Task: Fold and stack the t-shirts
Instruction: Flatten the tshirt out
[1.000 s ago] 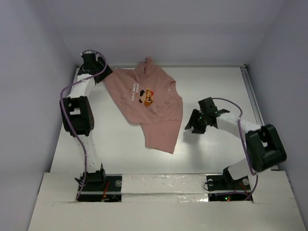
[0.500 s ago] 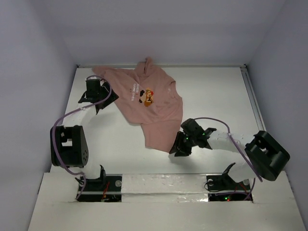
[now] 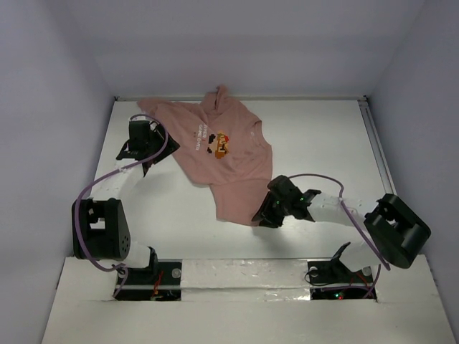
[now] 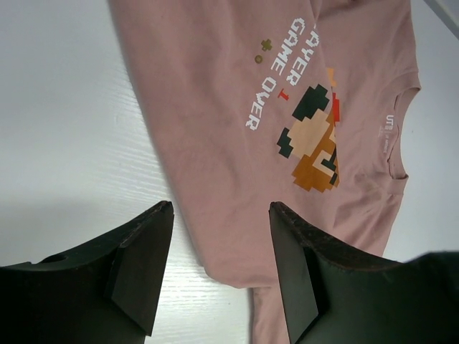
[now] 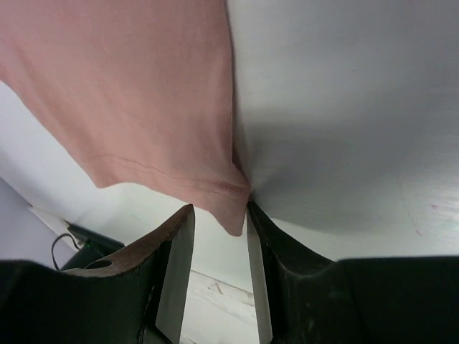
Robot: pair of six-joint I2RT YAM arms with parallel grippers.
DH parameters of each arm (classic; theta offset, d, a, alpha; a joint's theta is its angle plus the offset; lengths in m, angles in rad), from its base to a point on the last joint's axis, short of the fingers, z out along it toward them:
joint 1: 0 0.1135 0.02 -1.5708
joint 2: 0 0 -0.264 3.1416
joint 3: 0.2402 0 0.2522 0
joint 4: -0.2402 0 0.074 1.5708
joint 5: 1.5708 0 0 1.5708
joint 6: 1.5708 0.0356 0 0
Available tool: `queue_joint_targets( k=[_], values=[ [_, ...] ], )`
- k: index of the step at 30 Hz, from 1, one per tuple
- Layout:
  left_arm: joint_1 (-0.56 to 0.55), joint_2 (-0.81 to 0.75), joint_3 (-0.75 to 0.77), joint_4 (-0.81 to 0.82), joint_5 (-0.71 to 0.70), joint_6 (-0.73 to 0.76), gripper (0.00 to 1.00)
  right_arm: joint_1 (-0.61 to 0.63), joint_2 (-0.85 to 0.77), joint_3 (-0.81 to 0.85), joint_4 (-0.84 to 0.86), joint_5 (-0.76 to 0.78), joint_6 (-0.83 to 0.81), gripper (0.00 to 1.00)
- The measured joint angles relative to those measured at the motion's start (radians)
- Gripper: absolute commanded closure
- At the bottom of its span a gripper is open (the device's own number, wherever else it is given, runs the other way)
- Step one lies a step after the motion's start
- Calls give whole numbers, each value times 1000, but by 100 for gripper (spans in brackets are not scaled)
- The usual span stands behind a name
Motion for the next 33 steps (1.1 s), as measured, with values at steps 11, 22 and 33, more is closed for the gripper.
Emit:
queue_joint_targets(
  k=[11, 22, 33],
  values=[
    [0, -17, -1, 0, 0, 0, 49, 0, -17, -28, 1, 24, 26, 64],
    [0, -17, -2, 0, -6, 1, 49, 6, 57, -25, 116, -55, 40, 95],
    [0, 49, 1, 0, -66, 27, 43, 11, -102, 24, -189, 266, -68, 100]
  ],
)
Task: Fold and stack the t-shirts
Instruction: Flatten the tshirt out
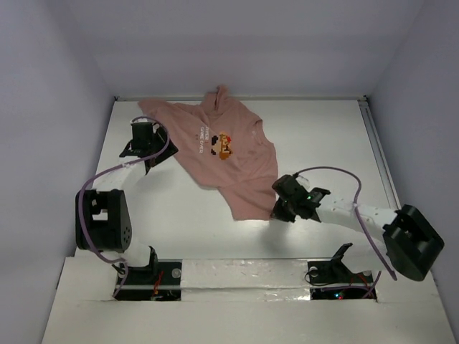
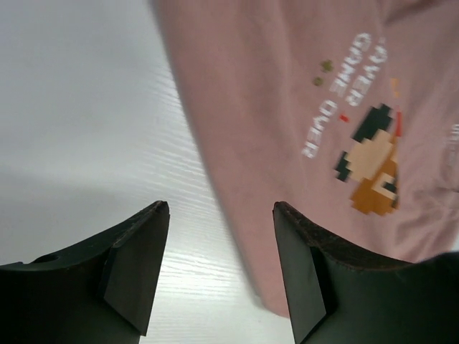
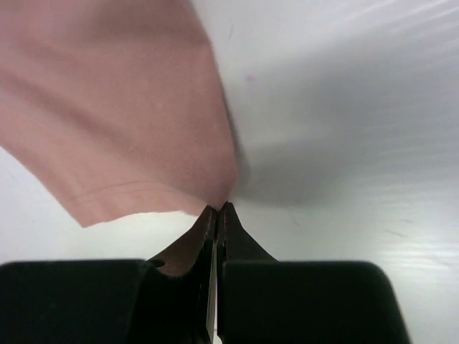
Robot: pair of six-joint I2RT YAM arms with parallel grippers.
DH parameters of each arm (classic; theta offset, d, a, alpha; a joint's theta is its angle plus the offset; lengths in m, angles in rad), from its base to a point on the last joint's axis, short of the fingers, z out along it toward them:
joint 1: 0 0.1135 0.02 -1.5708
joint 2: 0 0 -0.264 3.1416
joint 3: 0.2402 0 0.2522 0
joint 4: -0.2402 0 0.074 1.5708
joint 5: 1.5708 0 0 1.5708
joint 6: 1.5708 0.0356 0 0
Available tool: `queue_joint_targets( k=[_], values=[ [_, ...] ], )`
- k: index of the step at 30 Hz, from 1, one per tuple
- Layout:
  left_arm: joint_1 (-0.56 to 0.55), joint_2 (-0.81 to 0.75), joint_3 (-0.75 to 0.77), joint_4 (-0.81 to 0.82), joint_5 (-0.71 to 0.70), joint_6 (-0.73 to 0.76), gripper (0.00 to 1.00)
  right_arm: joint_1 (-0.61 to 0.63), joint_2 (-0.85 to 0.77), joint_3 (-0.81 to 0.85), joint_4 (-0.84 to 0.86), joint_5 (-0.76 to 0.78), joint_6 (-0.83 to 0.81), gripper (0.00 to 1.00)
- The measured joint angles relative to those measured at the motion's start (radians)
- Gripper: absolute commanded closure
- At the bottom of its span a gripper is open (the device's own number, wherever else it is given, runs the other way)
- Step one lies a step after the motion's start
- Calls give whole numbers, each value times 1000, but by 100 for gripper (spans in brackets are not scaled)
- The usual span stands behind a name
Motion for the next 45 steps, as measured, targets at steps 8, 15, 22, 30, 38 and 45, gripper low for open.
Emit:
queue_joint_targets(
  k=[8, 15, 22, 30, 38, 45],
  values=[
    [0, 243, 96, 2, -40, 19, 41, -68, -217, 83, -228, 206, -151, 100],
    [1, 444, 302, 32, -56, 4, 59, -69, -208, 83, -272, 215, -211, 100],
    [5, 608, 529, 11, -62, -8, 100, -80, -205, 138, -319, 221, -269, 100],
    [6, 425, 692, -262, -70, 69, 100, -106, -227, 439, -376, 272, -424, 100],
    [15, 21, 893, -391, -102, 142, 100, -106, -329, 536, -423, 277, -531, 100],
    [16, -5, 1104, -502, -67, 138, 100, -106, -294, 801, -517, 278, -634, 100]
  ],
)
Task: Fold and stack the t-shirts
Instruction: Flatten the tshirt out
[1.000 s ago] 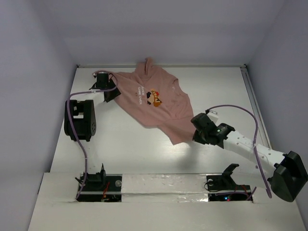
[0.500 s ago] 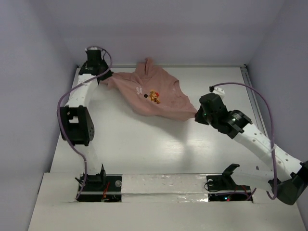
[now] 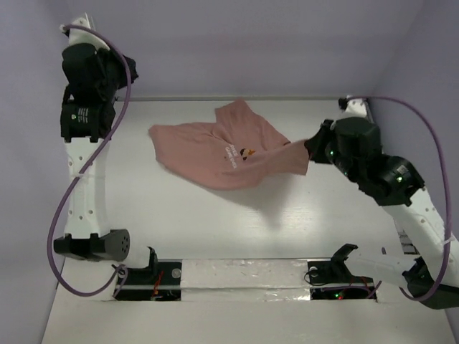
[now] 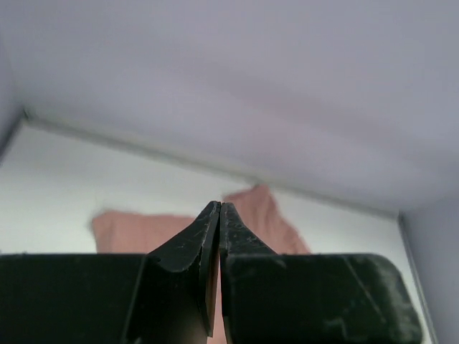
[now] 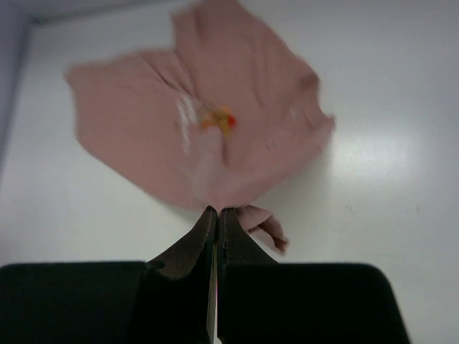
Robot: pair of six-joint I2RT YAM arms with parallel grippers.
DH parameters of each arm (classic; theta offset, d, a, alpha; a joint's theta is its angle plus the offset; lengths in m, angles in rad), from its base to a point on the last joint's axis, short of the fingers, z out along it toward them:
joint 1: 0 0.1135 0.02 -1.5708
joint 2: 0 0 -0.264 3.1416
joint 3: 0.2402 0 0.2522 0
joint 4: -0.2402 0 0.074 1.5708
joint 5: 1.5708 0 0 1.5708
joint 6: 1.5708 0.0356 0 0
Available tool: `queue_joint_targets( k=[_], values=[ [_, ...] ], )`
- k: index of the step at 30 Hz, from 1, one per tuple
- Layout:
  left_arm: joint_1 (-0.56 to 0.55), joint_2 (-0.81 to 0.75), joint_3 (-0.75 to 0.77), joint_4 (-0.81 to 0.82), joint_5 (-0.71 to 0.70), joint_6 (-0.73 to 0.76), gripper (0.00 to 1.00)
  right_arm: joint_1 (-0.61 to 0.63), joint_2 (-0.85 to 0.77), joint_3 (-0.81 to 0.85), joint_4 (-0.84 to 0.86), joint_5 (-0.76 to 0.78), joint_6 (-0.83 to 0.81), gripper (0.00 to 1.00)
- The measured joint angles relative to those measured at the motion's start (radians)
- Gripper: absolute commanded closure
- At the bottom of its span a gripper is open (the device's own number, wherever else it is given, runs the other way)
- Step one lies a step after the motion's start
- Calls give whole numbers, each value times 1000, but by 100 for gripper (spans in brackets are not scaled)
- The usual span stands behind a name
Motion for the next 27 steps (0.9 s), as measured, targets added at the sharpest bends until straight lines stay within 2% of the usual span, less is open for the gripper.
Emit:
queue_joint_targets(
  k=[1, 2, 3, 5, 6, 9, 12, 15, 21, 27],
  values=[
    [-9, -32, -82, 35, 11, -1, 100, 0, 20, 72, 11, 0, -21, 100],
    [-21, -60, -176, 61, 18, -5, 92, 0, 39, 140, 30, 1, -41, 100],
    [-40, -94, -316, 90, 25, -6, 72, 0, 54, 189, 53, 4, -60, 100],
    [-84, -141, -576, 144, 29, -14, 61, 0, 77, 253, 90, 13, -92, 100],
    [-102, -137, -688, 154, 28, -21, 50, 0, 89, 270, 105, 18, -107, 100],
    [-127, 3, -907, 183, 13, -28, 39, -2, 113, 269, 117, 24, -131, 100],
    [-118, 123, -1027, 213, 1, -32, 38, -8, 132, 215, 116, 22, -132, 100],
    [-111, 169, -1047, 287, 6, -38, 37, -12, 133, 138, 97, 11, -121, 100],
    [-55, 280, -990, 520, 69, -66, 37, -12, 107, 36, 59, -21, -85, 100],
    [3, 427, -871, 587, 103, -74, 44, -12, 86, 14, 50, -38, -56, 100]
  ],
)
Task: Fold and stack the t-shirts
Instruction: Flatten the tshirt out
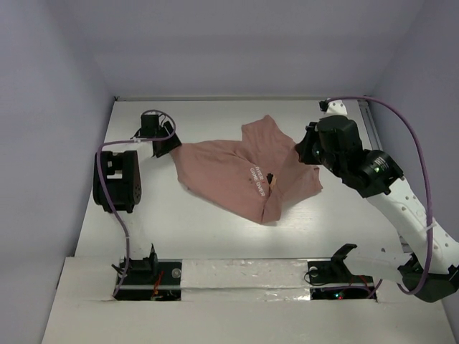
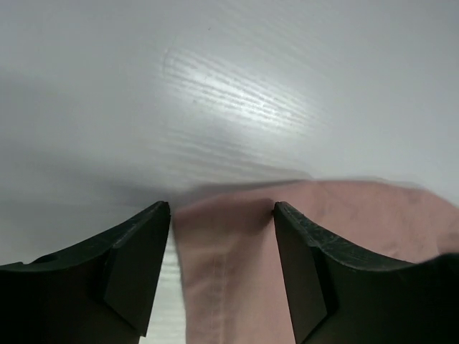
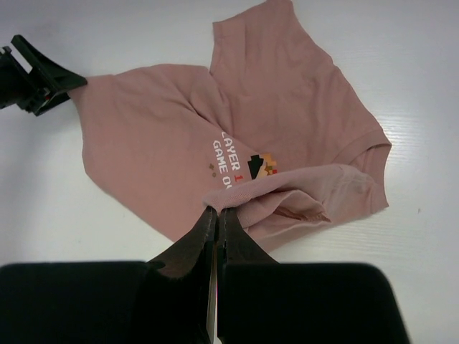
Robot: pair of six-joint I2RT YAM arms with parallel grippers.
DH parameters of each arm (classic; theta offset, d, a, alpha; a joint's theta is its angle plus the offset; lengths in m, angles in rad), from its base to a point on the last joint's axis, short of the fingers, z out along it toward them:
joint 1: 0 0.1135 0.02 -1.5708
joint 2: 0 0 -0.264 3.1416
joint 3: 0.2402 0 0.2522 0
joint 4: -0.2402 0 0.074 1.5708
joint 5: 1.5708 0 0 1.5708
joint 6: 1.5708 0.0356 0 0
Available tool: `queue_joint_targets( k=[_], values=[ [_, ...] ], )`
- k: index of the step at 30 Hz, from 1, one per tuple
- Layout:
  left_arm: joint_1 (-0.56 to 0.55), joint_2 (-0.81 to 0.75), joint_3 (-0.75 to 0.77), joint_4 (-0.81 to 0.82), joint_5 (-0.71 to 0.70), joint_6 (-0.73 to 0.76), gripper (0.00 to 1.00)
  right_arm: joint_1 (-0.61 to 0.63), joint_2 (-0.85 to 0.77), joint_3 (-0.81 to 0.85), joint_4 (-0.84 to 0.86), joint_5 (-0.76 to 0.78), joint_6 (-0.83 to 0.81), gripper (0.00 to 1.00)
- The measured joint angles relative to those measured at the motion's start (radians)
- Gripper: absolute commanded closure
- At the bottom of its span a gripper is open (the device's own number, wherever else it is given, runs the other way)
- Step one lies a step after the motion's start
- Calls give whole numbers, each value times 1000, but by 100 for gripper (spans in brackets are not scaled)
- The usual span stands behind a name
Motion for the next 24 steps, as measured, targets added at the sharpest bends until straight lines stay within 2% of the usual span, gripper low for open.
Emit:
queue_joint_targets(
  k=[2, 4, 5, 6, 9, 14, 18, 21, 24],
  values=[
    [-3, 33, 32, 18, 2, 0, 44, 0, 1, 0, 0, 0, 6, 100],
    [-5, 58, 64, 24, 2, 1, 50, 0, 3, 0, 0, -4, 7, 100],
    [-5, 69, 75, 26, 2, 2, 56, 0, 3, 0, 0, -7, 7, 100],
    [-7, 79, 85, 28, 3, 0, 71, 0, 4, 0, 0, -9, 7, 100],
    [-10, 98, 107, 27, 22, -5, 100, 0, 5, 1, -2, -11, 6, 100],
    [-12, 59, 108, -5, 67, -16, 100, 0, 18, 55, -21, 6, -21, 100],
    [-16, -119, 134, -108, 91, -50, 100, 0, 55, 233, -34, 31, -85, 100],
    [-23, -276, 325, -203, 95, -75, 100, 0, 68, 410, -32, 37, -139, 100],
    [-32, -381, 640, -225, 91, -91, 100, 0, 63, 591, -12, 46, -196, 100]
  ],
)
